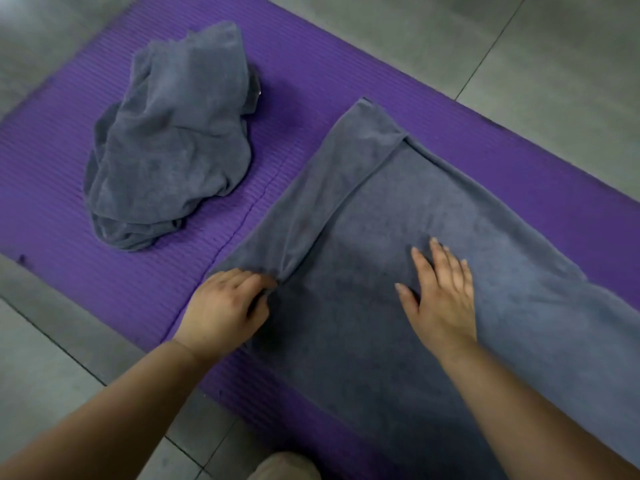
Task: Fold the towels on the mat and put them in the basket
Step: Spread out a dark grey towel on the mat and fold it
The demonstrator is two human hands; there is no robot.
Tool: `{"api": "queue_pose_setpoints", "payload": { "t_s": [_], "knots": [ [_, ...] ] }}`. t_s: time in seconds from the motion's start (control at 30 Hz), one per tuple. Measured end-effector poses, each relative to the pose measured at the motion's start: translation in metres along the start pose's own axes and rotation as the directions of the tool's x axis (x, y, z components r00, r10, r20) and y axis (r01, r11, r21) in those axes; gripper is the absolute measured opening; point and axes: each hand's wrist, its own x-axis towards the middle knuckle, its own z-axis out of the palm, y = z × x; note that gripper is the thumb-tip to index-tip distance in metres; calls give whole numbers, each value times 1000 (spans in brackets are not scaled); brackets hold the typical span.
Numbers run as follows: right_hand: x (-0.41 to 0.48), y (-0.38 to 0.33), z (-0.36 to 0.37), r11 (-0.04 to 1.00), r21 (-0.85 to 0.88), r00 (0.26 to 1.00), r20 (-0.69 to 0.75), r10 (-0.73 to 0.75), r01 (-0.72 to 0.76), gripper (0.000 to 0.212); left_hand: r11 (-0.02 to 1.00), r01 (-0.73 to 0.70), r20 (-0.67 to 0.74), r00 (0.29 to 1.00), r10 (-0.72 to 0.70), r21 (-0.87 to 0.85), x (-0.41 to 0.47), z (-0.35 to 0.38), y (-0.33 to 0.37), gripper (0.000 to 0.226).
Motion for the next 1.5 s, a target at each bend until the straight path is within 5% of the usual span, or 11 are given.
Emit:
{"api": "queue_pose_setpoints", "payload": {
  "t_s": [0.1, 0.37, 0.47, 0.6, 0.77, 0.93, 1.07, 1.23, 1.3, 1.37, 1.5],
  "knots": [
    [-5, 16, -4, 998, -6, 998, -24, 66, -66, 53, 996, 30, 162, 986, -43, 80, 5, -7, -3, 46],
    [-22, 71, -2, 937, -48, 938, -29, 346, -347, 61, 993, -111, 166, 981, 103, 43, 115, 10, 20, 40],
    [-25, 76, 4, 942, -63, 943, -60, 328, -331, 60, 984, -167, 169, 974, 153, 70, 174, 20, 33, 48],
    [-25, 81, 9, 947, -59, 945, -111, 308, -315, 57, 981, -88, 234, 971, 46, 175, 254, 32, 55, 41],
    [-24, 84, 12, 950, -47, 947, -114, 301, -308, 51, 967, -112, 418, 908, 6, 230, 308, 51, 70, 37],
    [-23, 85, 11, 944, -48, 943, -87, 321, -326, 51, 1000, 10, 288, 958, -3, -24, 328, 62, 75, 29],
    [-22, 85, 9, 937, -52, 938, -56, 342, -344, 51, 981, 29, 226, 974, 16, -193, 306, 70, 84, 45],
    [-22, 84, 5, 936, -49, 937, -22, 348, -349, 51, 991, -121, 132, 983, 129, -61, 200, 55, 60, 53],
    [-22, 82, 3, 932, -65, 933, 30, 359, -357, 55, 998, -61, 107, 993, 58, 26, 143, 47, 36, 55],
    [-22, 82, 0, 928, -66, 924, 88, 371, -366, 59, 987, 152, 101, 983, -156, 46, 89, 34, 17, 60],
    [-22, 77, -7, 917, -32, 900, 180, 398, -399, 71, 871, 491, 103, 865, -490, 23, 15, 6, -4, 67]
  ]
}}
